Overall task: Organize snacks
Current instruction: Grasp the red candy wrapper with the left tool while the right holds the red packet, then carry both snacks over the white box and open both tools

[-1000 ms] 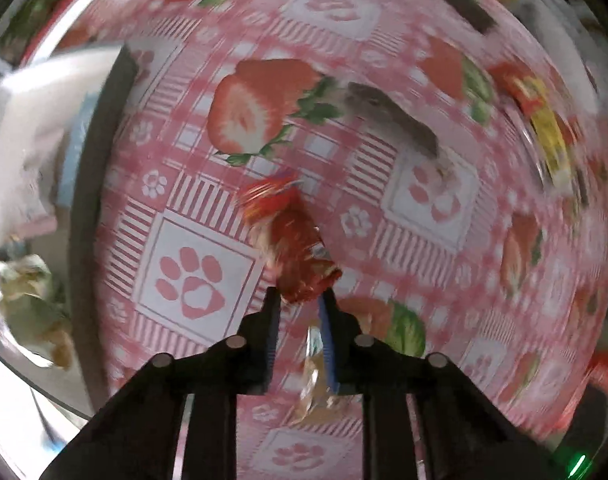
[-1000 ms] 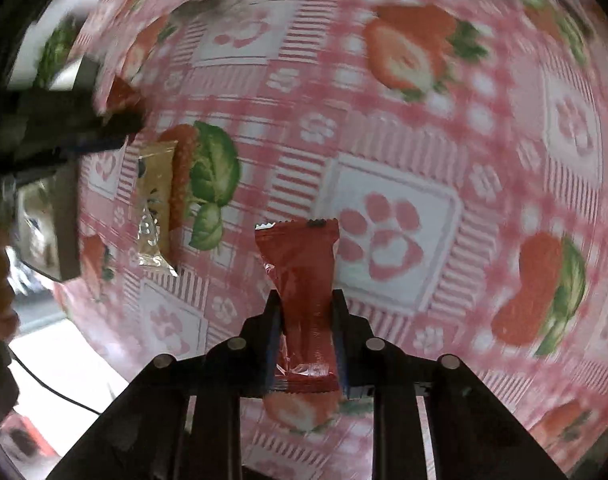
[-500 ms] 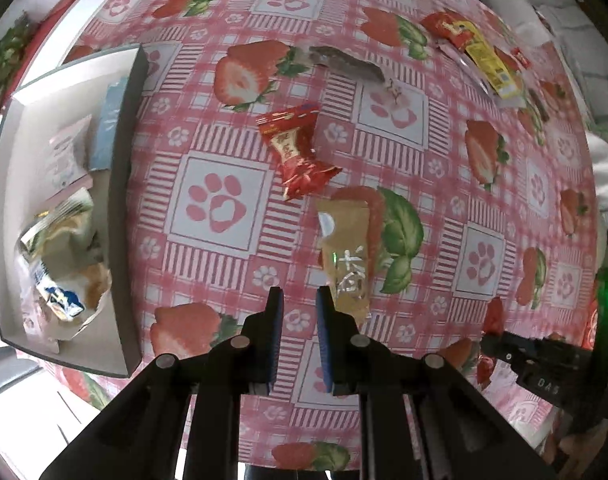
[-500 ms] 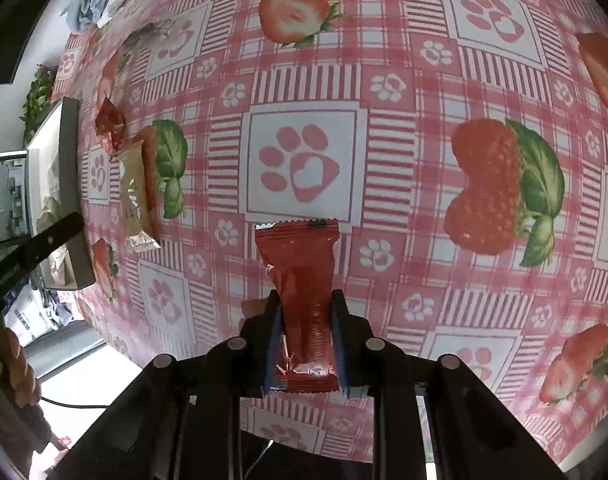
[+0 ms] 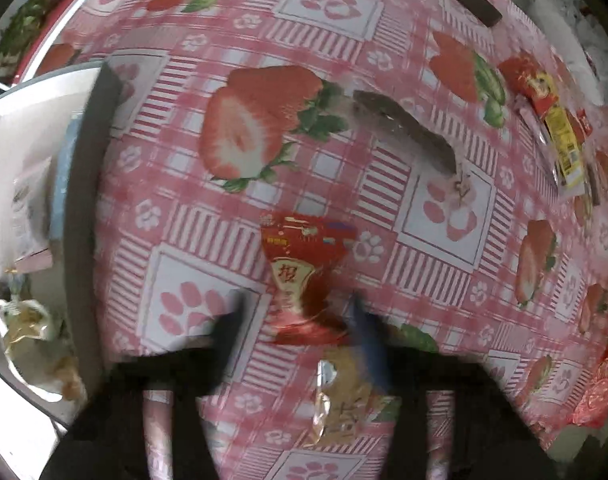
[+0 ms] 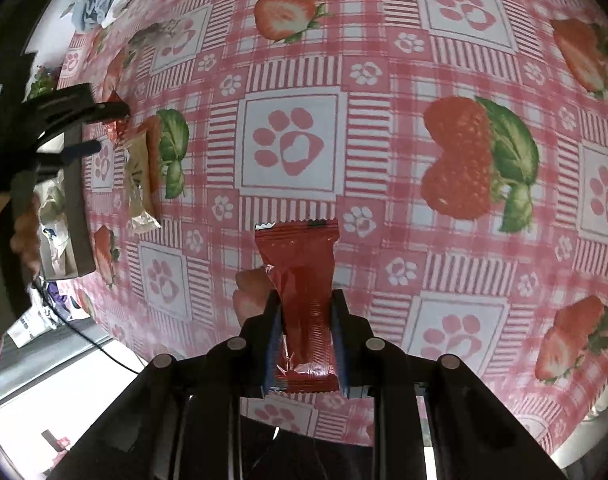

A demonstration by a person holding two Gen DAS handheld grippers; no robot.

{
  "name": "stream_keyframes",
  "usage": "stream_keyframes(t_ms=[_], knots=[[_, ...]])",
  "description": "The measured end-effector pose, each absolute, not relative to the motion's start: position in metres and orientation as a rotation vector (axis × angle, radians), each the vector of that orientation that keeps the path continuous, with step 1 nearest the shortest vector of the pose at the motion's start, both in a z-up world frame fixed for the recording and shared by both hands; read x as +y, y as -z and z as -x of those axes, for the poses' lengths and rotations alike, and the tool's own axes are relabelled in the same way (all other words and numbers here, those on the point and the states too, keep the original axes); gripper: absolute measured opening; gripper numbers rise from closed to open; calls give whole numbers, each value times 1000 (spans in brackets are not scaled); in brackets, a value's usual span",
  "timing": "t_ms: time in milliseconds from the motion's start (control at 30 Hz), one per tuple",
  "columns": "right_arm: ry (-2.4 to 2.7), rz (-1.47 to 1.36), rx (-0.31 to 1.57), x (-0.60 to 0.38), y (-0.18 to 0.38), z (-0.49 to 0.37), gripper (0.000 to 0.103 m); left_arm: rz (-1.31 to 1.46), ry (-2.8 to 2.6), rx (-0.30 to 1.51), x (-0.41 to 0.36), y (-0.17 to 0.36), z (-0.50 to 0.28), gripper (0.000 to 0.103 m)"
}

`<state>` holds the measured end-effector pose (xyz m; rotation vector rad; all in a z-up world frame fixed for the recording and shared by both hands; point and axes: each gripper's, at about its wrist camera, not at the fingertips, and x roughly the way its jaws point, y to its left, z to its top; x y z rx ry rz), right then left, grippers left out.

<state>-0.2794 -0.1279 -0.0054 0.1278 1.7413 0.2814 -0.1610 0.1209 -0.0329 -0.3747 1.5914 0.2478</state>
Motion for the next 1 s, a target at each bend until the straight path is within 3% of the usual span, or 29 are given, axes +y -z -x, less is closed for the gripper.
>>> stream_keyframes(t_ms=[133,467,1000], knots=[[-292,-125,1736,-126,1,285,25,339,-200,1562,112,26,167,25],[-353,-76,1712,-103,-9,279,25,258,-76,1491,86,-26,236,25],[-540,72,1679,-26,-24,277,25,267,-174,1424,121,-75,333,25]])
